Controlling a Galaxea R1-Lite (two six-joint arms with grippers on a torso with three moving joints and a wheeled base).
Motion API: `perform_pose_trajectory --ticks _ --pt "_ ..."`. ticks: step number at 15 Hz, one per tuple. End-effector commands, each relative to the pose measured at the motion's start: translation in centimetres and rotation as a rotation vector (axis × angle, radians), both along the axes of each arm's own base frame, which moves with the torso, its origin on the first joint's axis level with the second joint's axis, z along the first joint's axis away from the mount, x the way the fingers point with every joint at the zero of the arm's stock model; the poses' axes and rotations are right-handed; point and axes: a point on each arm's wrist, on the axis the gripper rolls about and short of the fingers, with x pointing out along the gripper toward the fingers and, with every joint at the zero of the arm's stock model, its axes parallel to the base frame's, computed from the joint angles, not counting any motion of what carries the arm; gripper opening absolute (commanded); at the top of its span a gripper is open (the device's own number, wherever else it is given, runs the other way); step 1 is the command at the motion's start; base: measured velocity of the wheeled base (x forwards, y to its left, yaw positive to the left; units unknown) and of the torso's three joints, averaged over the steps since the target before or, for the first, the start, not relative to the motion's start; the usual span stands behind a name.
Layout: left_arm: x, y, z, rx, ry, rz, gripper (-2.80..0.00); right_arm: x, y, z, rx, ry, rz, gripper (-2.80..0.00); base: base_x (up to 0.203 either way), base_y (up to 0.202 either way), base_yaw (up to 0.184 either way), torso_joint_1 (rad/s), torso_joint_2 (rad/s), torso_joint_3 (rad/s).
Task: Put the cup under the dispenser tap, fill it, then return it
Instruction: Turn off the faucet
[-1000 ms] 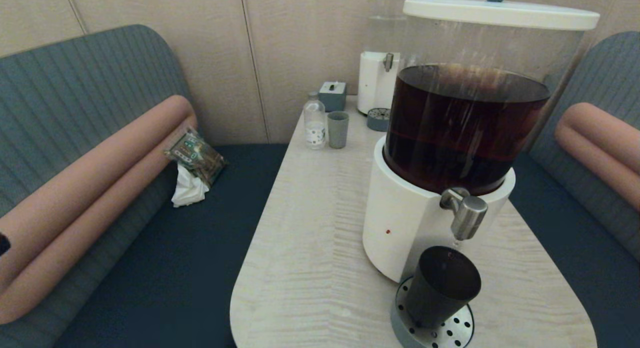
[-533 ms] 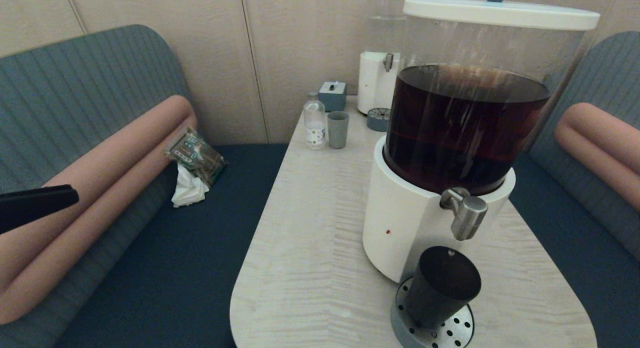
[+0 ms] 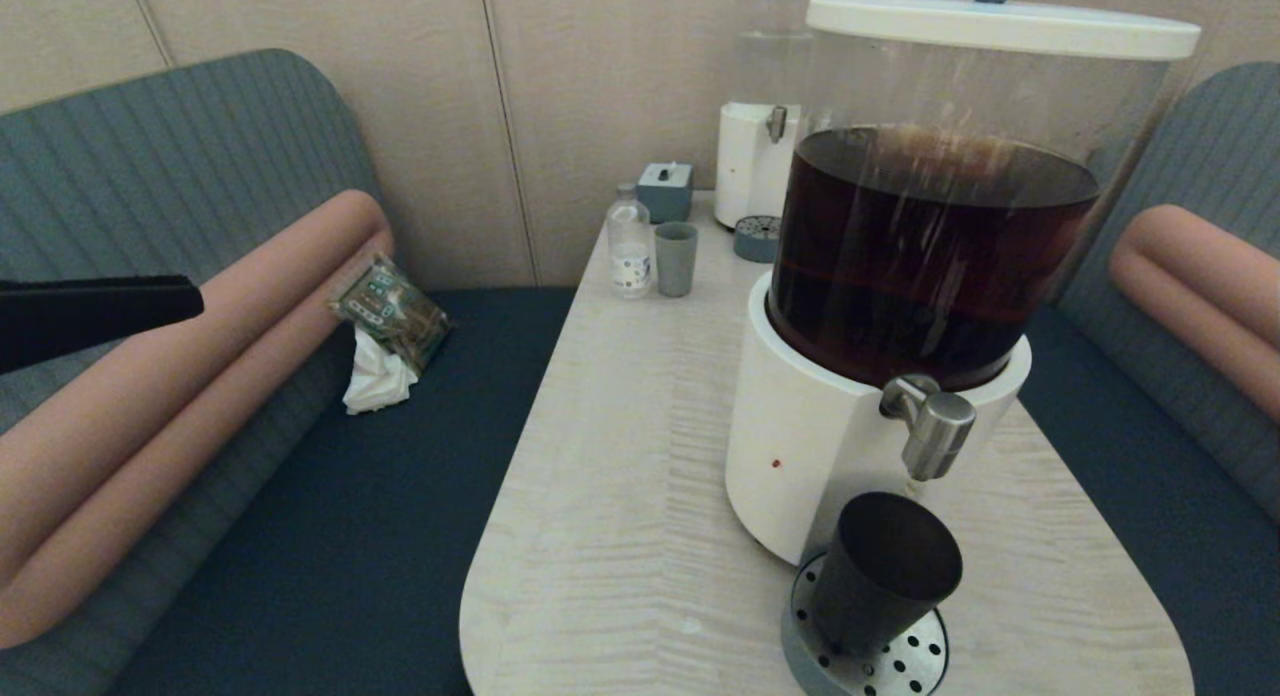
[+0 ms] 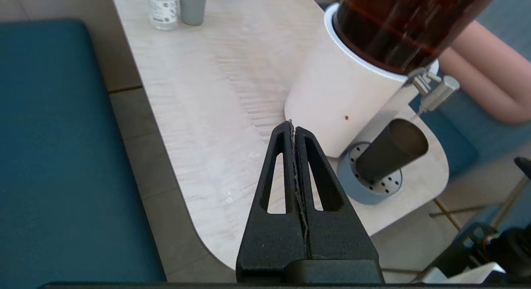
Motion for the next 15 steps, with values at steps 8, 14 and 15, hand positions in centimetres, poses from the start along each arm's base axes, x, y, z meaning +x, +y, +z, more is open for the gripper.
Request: perform_pose_trajectory --ticks 8,14,15 --pt "1.0 -1.6 -0.1 0.048 0.016 -0.244 -2.8 0.0 0.0 -0.2 0.0 0.004 0.0 -2.8 0.0 0.0 0.0 0.0 0.0 0.0" --pt "2.3 -4.1 -0.8 0.153 0.16 -0.437 -2.8 0.0 0.0 -0.2 0.0 0.004 0.0 -2.8 0.0 0.0 0.0 0.0 0.0 0.0" --pt "3.0 -4.7 -1.3 0.196 0.168 -0.456 -2.8 0.0 0.0 -0.2 0.0 0.004 0.0 -2.8 0.0 0.0 0.0 0.0 0.0 0.0"
